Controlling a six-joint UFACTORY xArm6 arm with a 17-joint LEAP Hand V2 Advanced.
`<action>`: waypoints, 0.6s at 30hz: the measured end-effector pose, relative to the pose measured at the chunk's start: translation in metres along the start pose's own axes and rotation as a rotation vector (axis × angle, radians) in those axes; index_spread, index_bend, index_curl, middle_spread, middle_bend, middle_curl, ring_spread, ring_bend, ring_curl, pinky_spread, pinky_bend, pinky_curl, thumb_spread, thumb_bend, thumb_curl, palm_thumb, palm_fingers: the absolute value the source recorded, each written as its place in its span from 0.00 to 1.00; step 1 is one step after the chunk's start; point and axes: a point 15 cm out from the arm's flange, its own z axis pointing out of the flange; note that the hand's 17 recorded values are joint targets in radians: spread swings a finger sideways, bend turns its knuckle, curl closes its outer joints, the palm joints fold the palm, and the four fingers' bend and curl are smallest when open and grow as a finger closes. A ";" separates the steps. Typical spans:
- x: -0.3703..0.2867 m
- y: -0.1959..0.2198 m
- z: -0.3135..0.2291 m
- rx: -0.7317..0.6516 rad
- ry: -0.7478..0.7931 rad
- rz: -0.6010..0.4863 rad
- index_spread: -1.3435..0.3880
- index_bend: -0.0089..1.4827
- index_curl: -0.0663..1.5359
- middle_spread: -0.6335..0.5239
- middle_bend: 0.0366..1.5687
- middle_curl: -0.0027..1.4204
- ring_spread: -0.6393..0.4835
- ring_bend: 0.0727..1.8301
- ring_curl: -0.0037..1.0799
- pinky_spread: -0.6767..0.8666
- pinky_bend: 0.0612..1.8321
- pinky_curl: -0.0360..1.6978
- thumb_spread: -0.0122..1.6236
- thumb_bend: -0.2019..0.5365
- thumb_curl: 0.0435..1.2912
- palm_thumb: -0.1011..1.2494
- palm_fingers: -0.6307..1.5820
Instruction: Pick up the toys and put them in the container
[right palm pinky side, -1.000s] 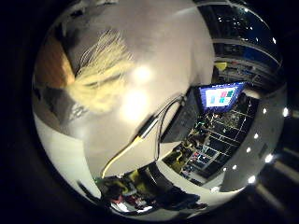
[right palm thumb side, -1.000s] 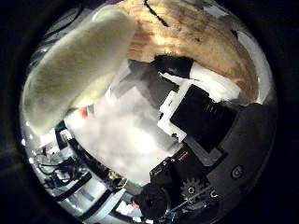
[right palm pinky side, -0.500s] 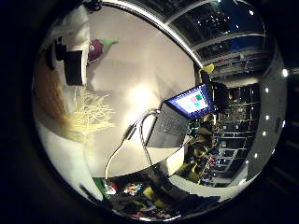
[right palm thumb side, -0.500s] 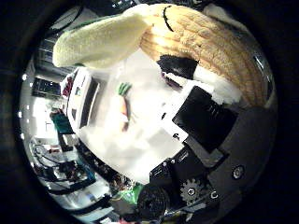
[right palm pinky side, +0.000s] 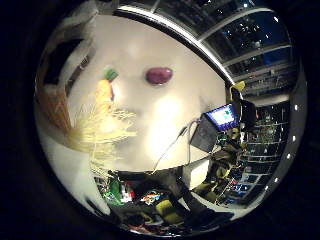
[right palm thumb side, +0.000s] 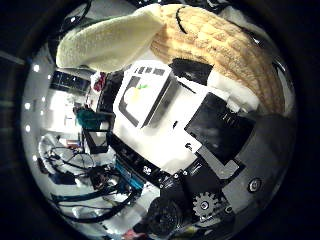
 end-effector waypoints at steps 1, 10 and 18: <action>-0.025 0.000 0.009 -0.008 -0.013 -0.021 0.67 0.87 0.48 0.46 0.90 0.50 0.35 0.70 0.79 0.37 0.60 0.78 0.64 0.25 0.38 0.85 0.78; -0.170 -0.030 0.047 -0.013 -0.068 -0.136 0.67 0.87 0.48 0.46 0.90 0.49 0.34 0.69 0.82 0.36 0.56 0.84 0.64 0.25 0.39 0.85 0.79; -0.211 -0.056 0.068 0.034 -0.072 -0.174 0.66 0.74 0.44 0.45 0.83 0.45 0.35 0.66 0.75 0.32 0.51 0.76 0.63 0.22 0.36 0.74 0.78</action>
